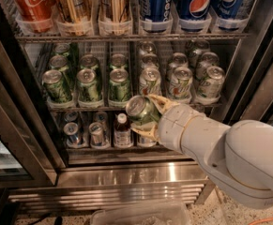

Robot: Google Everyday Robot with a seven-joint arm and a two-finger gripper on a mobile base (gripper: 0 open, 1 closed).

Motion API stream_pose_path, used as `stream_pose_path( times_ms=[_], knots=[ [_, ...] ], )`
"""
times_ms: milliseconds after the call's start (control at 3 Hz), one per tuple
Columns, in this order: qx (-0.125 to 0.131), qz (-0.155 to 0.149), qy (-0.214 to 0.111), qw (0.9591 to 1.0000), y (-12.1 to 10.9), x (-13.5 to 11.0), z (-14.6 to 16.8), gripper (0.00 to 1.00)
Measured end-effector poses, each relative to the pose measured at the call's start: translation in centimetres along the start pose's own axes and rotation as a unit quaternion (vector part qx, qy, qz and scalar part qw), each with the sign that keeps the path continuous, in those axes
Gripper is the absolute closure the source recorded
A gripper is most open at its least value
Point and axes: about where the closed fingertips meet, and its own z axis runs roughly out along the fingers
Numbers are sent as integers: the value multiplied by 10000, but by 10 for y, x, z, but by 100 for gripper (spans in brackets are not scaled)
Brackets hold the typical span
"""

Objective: Pick green can from middle shelf of fridge

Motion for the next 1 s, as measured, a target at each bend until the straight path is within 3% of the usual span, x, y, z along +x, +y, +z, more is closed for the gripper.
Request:
stream_pose_path(
  times_ms=[333, 667, 1000],
  knots=[
    [-494, 636, -726, 9941, 16, -22, 5, 100],
    [-1023, 919, -1111, 9843, 36, -44, 6, 100],
    [-1023, 919, -1111, 9843, 36, -44, 6, 100]
  ],
)
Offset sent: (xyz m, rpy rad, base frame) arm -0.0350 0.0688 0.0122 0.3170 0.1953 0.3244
